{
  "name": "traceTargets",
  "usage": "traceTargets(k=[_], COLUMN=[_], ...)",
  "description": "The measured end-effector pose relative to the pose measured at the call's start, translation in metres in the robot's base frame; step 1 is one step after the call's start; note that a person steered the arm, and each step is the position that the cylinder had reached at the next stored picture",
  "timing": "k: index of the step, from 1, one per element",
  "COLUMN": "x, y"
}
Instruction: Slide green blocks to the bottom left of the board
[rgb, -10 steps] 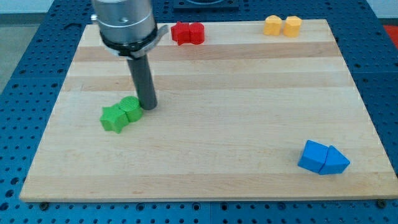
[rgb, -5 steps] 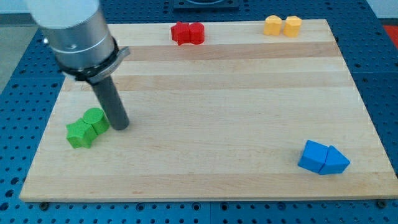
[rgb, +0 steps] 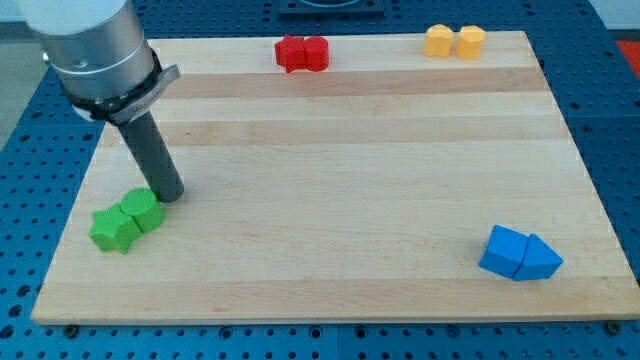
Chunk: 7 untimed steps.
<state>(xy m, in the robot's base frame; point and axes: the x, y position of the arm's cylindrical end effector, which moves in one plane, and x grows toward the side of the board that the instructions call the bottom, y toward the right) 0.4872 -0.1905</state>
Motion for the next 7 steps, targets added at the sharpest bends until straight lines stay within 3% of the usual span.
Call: traceTargets(k=[2, 4, 7], x=[0.006, -0.024, 0.030], y=[0.000, -0.003, -0.015])
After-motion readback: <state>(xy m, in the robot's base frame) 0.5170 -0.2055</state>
